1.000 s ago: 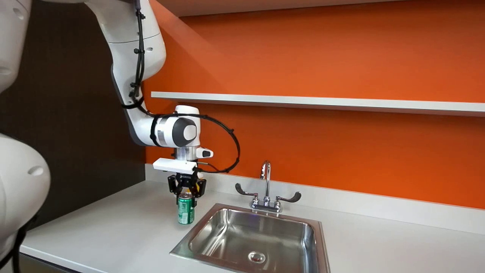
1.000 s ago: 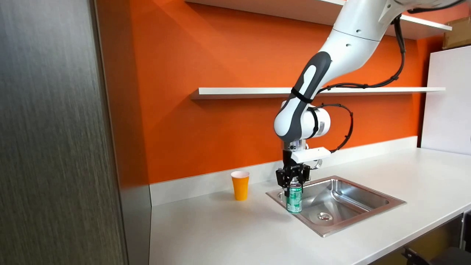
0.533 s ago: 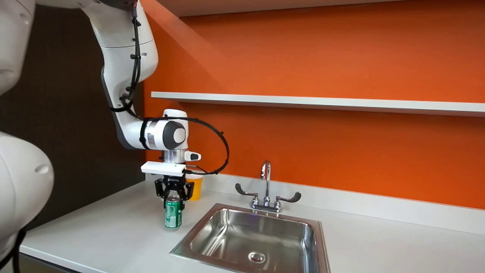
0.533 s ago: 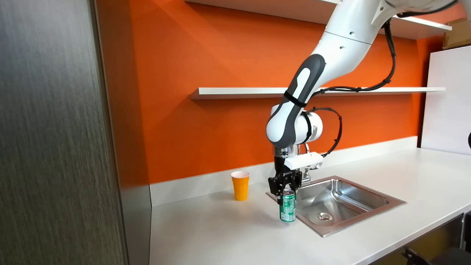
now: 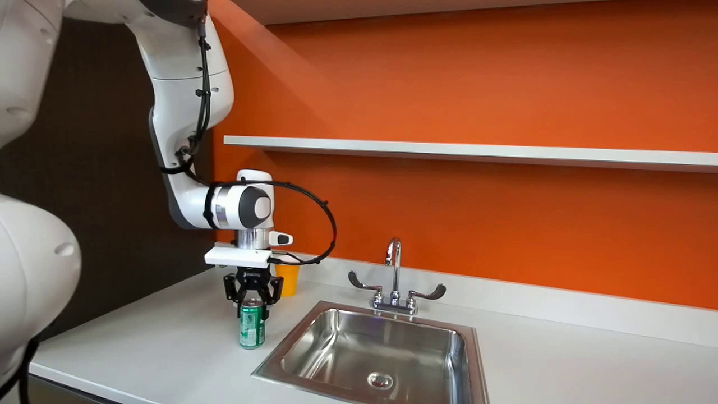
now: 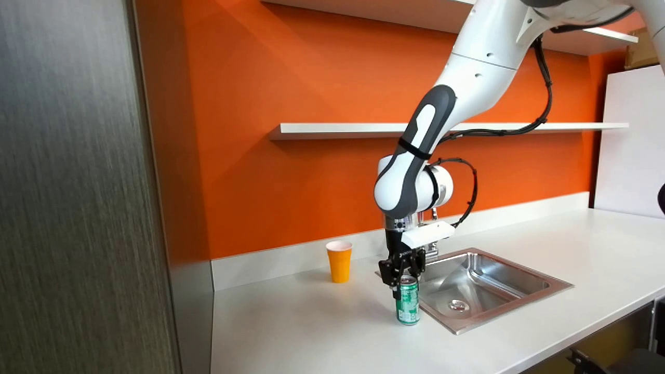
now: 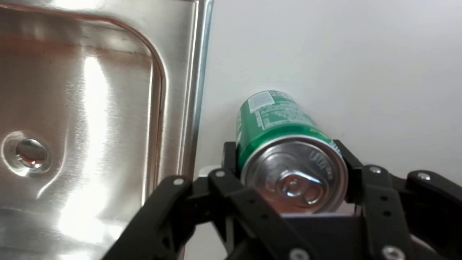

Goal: Remove the can from the sink

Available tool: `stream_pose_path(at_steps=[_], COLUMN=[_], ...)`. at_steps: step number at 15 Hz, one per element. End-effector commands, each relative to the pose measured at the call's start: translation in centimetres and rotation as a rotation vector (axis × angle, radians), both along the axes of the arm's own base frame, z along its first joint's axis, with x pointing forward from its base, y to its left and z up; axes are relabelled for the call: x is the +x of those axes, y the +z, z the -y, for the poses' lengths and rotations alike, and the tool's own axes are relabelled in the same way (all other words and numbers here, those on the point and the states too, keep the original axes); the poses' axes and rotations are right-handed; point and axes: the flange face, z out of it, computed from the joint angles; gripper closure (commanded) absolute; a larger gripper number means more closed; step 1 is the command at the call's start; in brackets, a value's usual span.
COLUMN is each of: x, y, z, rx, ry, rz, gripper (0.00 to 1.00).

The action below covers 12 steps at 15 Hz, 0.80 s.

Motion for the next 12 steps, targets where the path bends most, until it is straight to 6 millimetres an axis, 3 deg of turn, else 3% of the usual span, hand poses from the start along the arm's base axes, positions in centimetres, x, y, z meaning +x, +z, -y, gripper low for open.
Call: stream_pose_path(at_steps=[1, 2, 3, 5, 12], x=[0.0, 0.0, -0.1, -0.2, -0.7], y=[0.3, 0.2, 0.3, 0.6, 5.4], z=[-0.4, -0.4, -0.4, -0.4, -1.3], rx=[-0.023, -0.025, -0.024, -0.018, -0.005], ry=[0.004, 0.005, 0.006, 0.000, -0.032], rz=[-0.005, -0.004, -0.004, -0.003, 0.046], gripper=[0.62, 0.31, 0.11, 0.01, 0.00])
